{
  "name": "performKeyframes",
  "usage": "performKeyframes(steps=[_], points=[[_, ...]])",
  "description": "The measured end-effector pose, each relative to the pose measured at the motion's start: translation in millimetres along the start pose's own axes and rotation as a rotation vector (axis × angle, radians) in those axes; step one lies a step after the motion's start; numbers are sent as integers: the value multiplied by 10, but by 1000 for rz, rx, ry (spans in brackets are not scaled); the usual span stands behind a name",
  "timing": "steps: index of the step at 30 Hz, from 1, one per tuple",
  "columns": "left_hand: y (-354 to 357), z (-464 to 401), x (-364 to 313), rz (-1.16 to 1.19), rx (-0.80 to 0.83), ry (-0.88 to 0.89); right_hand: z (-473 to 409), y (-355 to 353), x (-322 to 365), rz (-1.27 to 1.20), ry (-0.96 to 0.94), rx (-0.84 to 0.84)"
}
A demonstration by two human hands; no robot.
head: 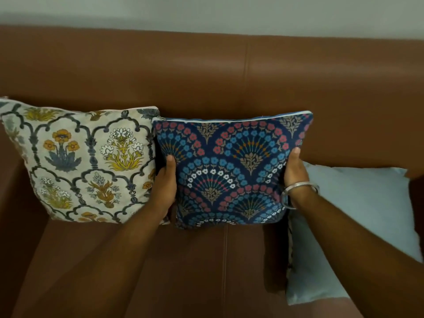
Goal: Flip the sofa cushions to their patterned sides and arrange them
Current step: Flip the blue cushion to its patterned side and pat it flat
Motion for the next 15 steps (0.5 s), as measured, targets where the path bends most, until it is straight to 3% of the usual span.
performKeyframes(steps=[2,4,6,7,9,13,15], points=[[-44,229,39,-255,-156,243,297,-119,23,245,-294,-106],[65,530,115,-684,-278,559,764,30,138,627,-797,-142],[391,661,205,-1022,-282,954,1030,418,39,941,-1253,-4],[531,644,246,-1114,-290,1142,1020,567,-22,1038,-1357,46],[657,442,241,-1211,-323,1351,814,722,-35,1168,-1444,17],[511,-113,26,-1249,-335,1503,314,647,145,1207,-1560,-119],[423,-218,-29,-1262,-340,1523,142,523,249,1207,-1504,-228]])
Point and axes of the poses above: each hand's wrist, its own z-axis away from the middle knuckle, its own y-axis out of the palm, x = y × z, the point moved 6 cm from there along -z, towards the middle knuckle, and after that the axes turned 5 degrees about x, right-handed, at the moved point
